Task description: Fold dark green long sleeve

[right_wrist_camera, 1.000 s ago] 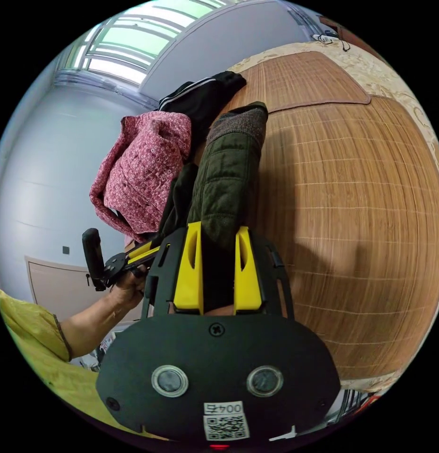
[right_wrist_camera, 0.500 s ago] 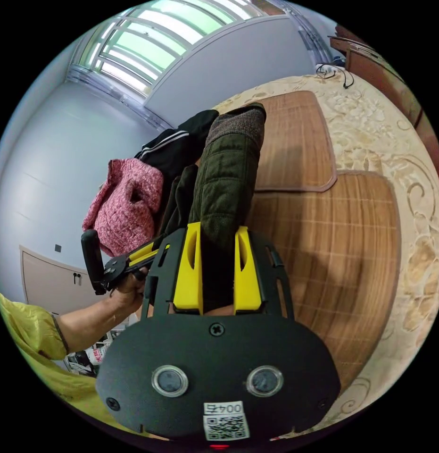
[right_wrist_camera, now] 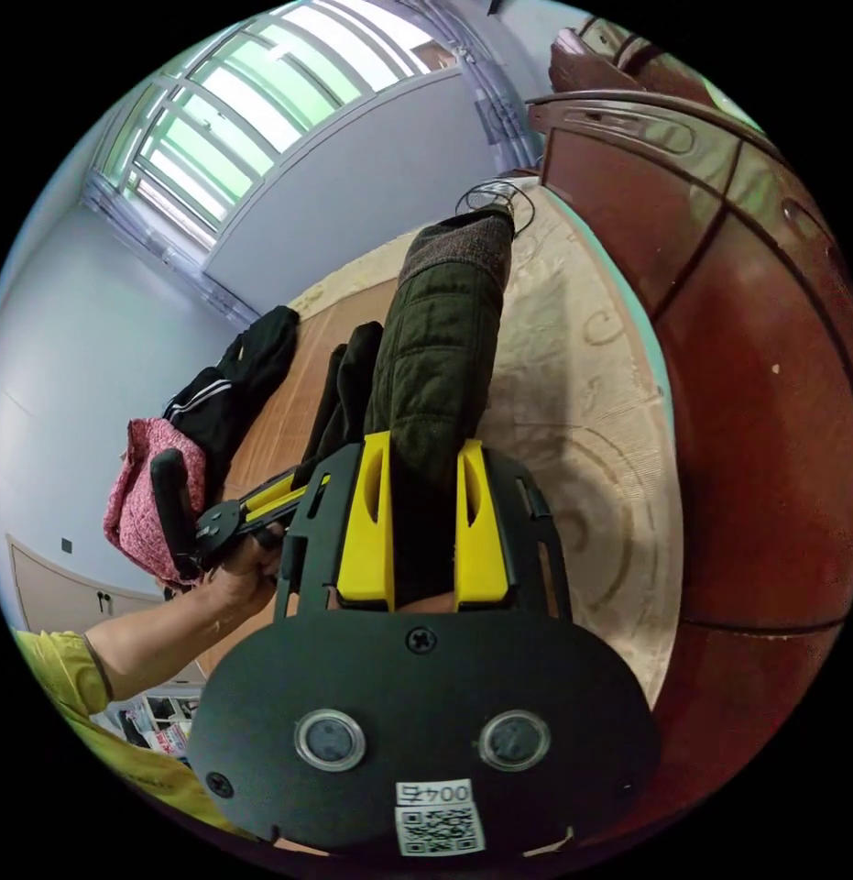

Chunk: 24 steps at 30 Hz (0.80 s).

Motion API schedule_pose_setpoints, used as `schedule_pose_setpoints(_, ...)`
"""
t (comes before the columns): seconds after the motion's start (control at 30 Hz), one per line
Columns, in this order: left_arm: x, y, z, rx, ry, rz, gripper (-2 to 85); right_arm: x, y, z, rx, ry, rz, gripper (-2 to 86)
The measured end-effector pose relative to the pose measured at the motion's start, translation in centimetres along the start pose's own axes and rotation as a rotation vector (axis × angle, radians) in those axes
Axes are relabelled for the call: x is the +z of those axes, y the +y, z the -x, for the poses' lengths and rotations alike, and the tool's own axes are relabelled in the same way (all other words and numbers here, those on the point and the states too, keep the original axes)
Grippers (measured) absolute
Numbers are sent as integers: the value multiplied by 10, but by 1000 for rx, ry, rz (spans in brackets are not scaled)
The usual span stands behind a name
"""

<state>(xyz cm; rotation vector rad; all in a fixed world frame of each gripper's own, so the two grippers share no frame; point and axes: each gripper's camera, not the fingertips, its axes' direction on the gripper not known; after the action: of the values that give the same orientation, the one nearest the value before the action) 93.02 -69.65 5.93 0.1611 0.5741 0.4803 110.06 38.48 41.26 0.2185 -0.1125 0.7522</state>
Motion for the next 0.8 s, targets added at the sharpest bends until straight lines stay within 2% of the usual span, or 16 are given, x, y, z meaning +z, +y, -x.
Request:
schedule_pose_setpoints(0.2,13,-46,-34,14,1,28,105,7,-23,-42,36,36,49,109)
schedule_pose_setpoints(0.3,9,-56,-26,-45,24,20,110,12,-26,-53,79,84,44,120)
schedule_pose_setpoints(0.4,-2,-63,-4,-147,129,19,116,9,-30,-46,53,159,47,137)
schedule_pose_setpoints(0.5,-37,-75,2,-174,160,-32,110,-5,-33,-14,-48,356,32,137)
schedule_pose_setpoints(0.57,-67,-83,-7,-132,132,-84,96,-10,-27,21,-166,565,39,132)
schedule_pose_setpoints(0.63,-110,-91,-30,-56,75,-170,76,-8,-16,50,-274,657,39,127)
schedule_pose_setpoints(0.8,-135,-103,-109,286,-76,-186,40,11,9,100,-443,676,45,109)
